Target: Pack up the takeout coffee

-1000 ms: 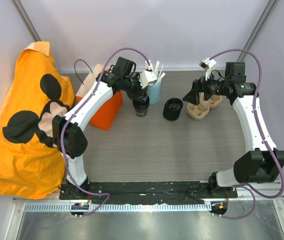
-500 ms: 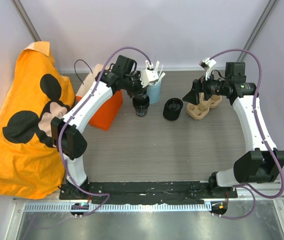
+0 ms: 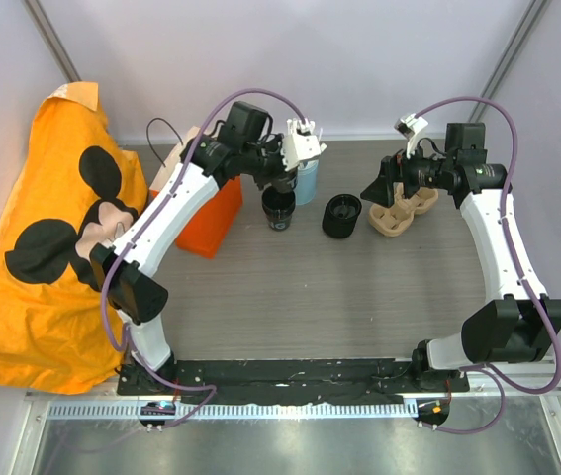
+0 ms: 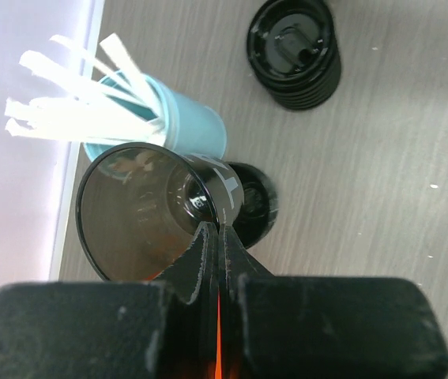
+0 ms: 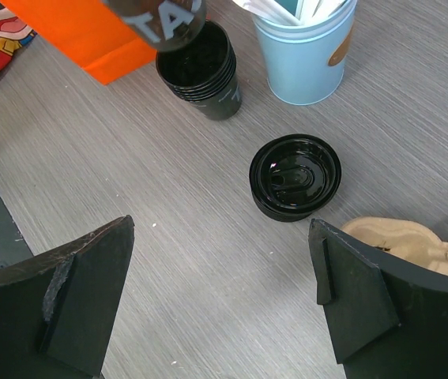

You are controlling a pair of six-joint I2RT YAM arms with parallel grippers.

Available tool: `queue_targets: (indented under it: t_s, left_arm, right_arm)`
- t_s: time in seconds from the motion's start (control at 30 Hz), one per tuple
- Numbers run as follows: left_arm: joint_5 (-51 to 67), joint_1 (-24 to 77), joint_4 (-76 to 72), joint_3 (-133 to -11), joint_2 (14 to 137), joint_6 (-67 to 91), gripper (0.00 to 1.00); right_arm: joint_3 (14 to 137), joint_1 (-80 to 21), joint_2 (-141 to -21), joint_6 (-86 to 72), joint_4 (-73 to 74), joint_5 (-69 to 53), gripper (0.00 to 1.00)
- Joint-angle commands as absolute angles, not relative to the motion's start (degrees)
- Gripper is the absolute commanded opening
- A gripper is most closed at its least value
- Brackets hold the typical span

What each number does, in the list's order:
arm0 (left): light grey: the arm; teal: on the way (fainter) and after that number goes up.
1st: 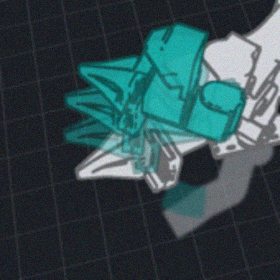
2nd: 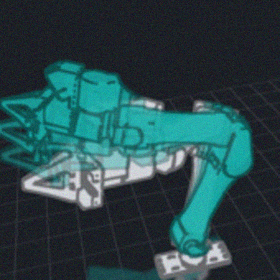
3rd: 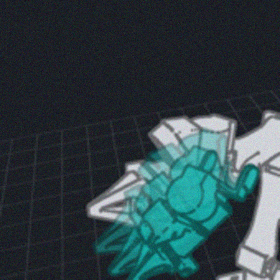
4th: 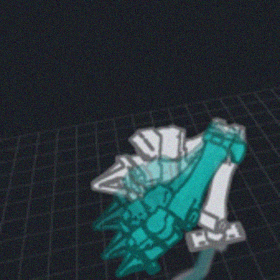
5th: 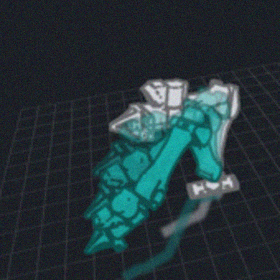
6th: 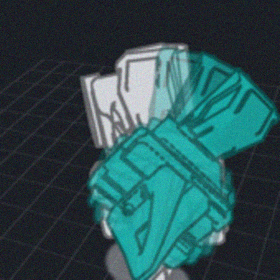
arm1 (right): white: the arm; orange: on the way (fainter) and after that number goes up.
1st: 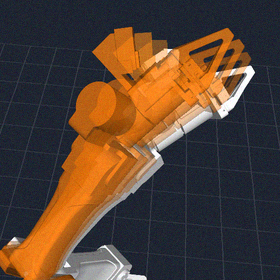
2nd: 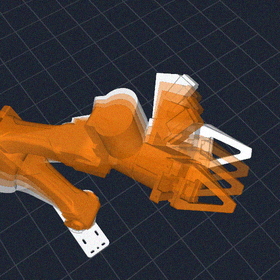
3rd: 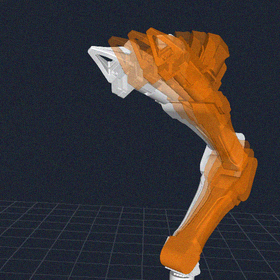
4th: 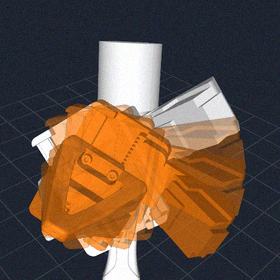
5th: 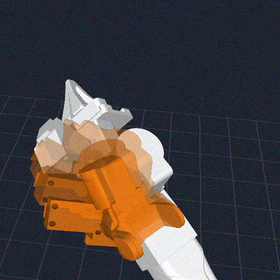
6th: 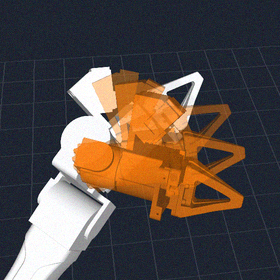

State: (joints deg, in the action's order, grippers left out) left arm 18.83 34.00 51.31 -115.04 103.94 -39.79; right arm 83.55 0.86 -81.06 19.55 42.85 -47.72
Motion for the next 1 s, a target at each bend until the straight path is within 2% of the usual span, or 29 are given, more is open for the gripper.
queue_targets:
  t_s: [0.0,0.23,0.4,0.73,0.97]
  left_arm:
    - [18.1,37.1,53.6,-115.4,100.5,-41.2,0.00]
    - [17.8,43.1,55.1,-112.5,98.7,-39.7,0.00]
    - [17.6,46.2,53.6,-105.7,96.4,-37.6,0.00]
    - [16.4,49.6,42.1,-91.7,94.8,-31.9,0.00]
    - [15.8,50.4,33.6,-85.0,94.5,-30.1,0.00]
  right_arm:
    - [83.9,1.1,-78.0,19.6,40.3,-47.5,0.97]
    - [83.7,1.7,-77.6,19.2,39.3,-45.8,0.97]
    - [83.7,4.5,-77.3,18.5,38.8,-45.9,0.98]
    - [85.5,11.1,-76.0,17.7,39.3,-45.8,1.00]
    - [83.8,11.3,-73.7,18.7,40.1,-43.9,1.00]
